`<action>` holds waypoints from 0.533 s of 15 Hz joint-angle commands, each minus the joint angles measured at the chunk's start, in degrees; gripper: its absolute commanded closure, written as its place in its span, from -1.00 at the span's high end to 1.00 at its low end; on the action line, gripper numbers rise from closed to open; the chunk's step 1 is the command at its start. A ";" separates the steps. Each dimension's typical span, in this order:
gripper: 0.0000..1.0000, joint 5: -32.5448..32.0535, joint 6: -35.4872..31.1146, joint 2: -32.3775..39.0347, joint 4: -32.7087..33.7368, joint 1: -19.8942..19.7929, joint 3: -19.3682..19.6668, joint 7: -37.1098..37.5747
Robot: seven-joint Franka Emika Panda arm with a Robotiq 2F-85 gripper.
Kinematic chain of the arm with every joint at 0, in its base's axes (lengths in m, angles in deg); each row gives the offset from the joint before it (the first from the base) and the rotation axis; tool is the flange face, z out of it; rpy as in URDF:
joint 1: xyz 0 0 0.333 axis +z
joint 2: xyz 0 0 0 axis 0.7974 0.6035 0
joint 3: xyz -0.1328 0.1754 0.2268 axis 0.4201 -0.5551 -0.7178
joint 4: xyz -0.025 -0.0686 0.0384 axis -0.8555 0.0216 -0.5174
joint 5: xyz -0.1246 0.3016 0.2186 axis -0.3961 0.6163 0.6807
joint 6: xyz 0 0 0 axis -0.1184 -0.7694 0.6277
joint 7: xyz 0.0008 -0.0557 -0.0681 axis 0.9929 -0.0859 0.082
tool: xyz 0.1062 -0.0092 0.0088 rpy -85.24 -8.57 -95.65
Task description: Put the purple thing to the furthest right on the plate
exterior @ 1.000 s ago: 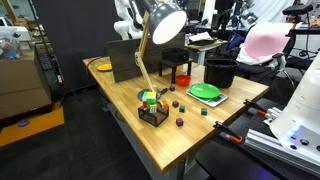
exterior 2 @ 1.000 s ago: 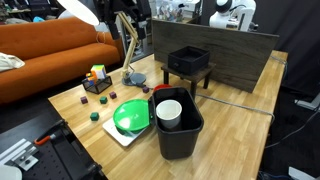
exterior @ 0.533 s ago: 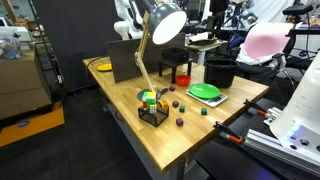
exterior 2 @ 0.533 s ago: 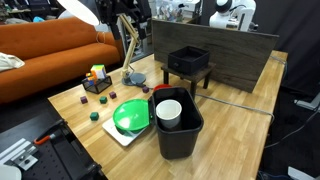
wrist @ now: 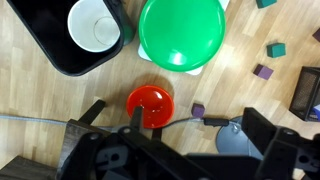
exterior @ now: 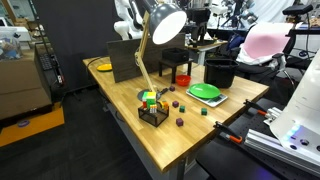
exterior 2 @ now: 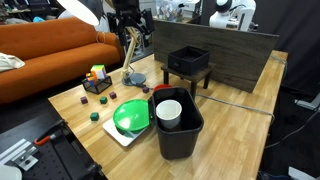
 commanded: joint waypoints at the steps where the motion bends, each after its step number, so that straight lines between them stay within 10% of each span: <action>1: 1.00 0.27 0.11 0.25 0.34 -1.13 -1.11 -0.25; 8: 1.00 3.27 -1.28 1.11 0.62 -0.82 -0.46 -2.37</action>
